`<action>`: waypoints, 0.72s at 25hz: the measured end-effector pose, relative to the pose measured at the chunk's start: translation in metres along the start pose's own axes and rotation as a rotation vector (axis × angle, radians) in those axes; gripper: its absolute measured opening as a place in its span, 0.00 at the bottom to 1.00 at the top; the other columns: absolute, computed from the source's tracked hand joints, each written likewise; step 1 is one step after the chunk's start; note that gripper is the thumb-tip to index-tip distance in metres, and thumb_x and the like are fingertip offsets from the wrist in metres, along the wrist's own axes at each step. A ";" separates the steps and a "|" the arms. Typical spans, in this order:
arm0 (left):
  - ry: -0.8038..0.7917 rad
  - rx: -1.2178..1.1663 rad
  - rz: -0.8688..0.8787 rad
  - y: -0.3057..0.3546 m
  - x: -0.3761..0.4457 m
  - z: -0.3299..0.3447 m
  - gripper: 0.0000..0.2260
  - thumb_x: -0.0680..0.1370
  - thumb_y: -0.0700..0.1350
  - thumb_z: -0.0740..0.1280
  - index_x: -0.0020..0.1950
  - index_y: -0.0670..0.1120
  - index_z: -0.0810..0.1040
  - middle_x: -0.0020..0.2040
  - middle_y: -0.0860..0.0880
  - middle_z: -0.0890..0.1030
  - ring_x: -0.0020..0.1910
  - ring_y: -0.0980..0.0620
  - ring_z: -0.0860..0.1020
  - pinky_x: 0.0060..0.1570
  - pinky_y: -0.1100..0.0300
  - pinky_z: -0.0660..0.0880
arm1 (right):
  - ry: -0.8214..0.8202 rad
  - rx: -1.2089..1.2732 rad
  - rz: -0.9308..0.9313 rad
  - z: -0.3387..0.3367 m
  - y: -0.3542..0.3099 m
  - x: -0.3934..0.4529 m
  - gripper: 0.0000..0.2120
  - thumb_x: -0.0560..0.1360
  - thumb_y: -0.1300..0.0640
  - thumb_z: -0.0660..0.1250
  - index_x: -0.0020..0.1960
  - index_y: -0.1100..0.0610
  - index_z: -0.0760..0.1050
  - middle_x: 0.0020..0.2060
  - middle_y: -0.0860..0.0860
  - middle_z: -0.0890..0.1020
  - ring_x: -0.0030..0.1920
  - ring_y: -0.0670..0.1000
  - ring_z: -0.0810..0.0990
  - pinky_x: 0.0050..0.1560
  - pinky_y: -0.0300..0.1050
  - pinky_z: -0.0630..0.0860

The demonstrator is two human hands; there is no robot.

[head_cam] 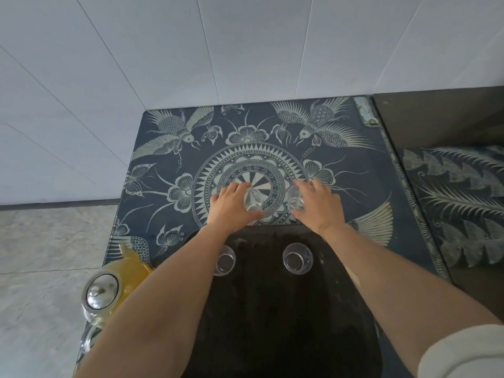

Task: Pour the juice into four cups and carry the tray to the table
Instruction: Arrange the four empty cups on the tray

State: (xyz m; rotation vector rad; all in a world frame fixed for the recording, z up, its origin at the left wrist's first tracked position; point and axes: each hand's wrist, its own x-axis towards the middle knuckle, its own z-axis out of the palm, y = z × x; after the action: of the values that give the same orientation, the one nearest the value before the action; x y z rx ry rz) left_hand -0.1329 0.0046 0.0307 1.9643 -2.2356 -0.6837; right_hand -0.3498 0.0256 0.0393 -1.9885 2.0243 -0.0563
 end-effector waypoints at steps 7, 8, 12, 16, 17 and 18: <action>0.018 -0.007 0.025 0.007 -0.039 -0.003 0.34 0.69 0.63 0.69 0.72 0.53 0.67 0.70 0.51 0.73 0.69 0.47 0.71 0.70 0.43 0.64 | 0.058 0.007 0.077 -0.006 0.008 -0.045 0.33 0.75 0.45 0.72 0.76 0.49 0.64 0.70 0.55 0.71 0.69 0.59 0.73 0.65 0.63 0.73; 0.021 -0.024 0.030 0.010 -0.049 -0.002 0.34 0.69 0.63 0.70 0.72 0.53 0.67 0.70 0.51 0.73 0.68 0.47 0.72 0.70 0.44 0.64 | 0.061 0.007 0.090 -0.007 0.010 -0.054 0.32 0.76 0.45 0.71 0.76 0.49 0.64 0.69 0.55 0.72 0.68 0.59 0.74 0.64 0.63 0.73; 0.003 -0.064 0.043 0.019 -0.085 0.004 0.34 0.69 0.60 0.72 0.72 0.53 0.67 0.68 0.50 0.73 0.66 0.47 0.72 0.67 0.44 0.69 | 0.080 -0.014 0.131 -0.006 0.024 -0.096 0.33 0.75 0.44 0.71 0.76 0.49 0.65 0.66 0.55 0.73 0.65 0.59 0.76 0.60 0.60 0.77; -0.018 -0.035 0.052 0.021 -0.118 0.013 0.35 0.69 0.61 0.71 0.73 0.53 0.67 0.70 0.51 0.73 0.69 0.47 0.70 0.68 0.46 0.68 | 0.061 -0.053 0.146 0.004 0.038 -0.136 0.33 0.74 0.42 0.72 0.75 0.49 0.66 0.64 0.53 0.74 0.63 0.57 0.77 0.58 0.56 0.77; -0.019 -0.035 0.041 0.021 -0.128 0.016 0.35 0.69 0.61 0.72 0.73 0.53 0.67 0.70 0.52 0.73 0.69 0.48 0.69 0.68 0.46 0.68 | 0.050 -0.051 0.146 0.008 0.040 -0.146 0.33 0.74 0.42 0.71 0.75 0.49 0.66 0.64 0.53 0.74 0.64 0.57 0.76 0.59 0.56 0.77; -0.020 -0.035 0.033 0.021 -0.137 0.019 0.35 0.69 0.61 0.72 0.73 0.53 0.67 0.70 0.52 0.73 0.69 0.48 0.69 0.68 0.47 0.68 | 0.034 -0.051 0.146 0.014 0.041 -0.155 0.33 0.74 0.42 0.71 0.75 0.49 0.66 0.65 0.53 0.74 0.65 0.56 0.76 0.60 0.56 0.77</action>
State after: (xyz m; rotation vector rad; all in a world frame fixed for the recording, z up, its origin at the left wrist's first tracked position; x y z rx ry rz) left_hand -0.1357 0.1427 0.0521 1.9085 -2.2465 -0.7357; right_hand -0.3873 0.1821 0.0454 -1.8753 2.2072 -0.0064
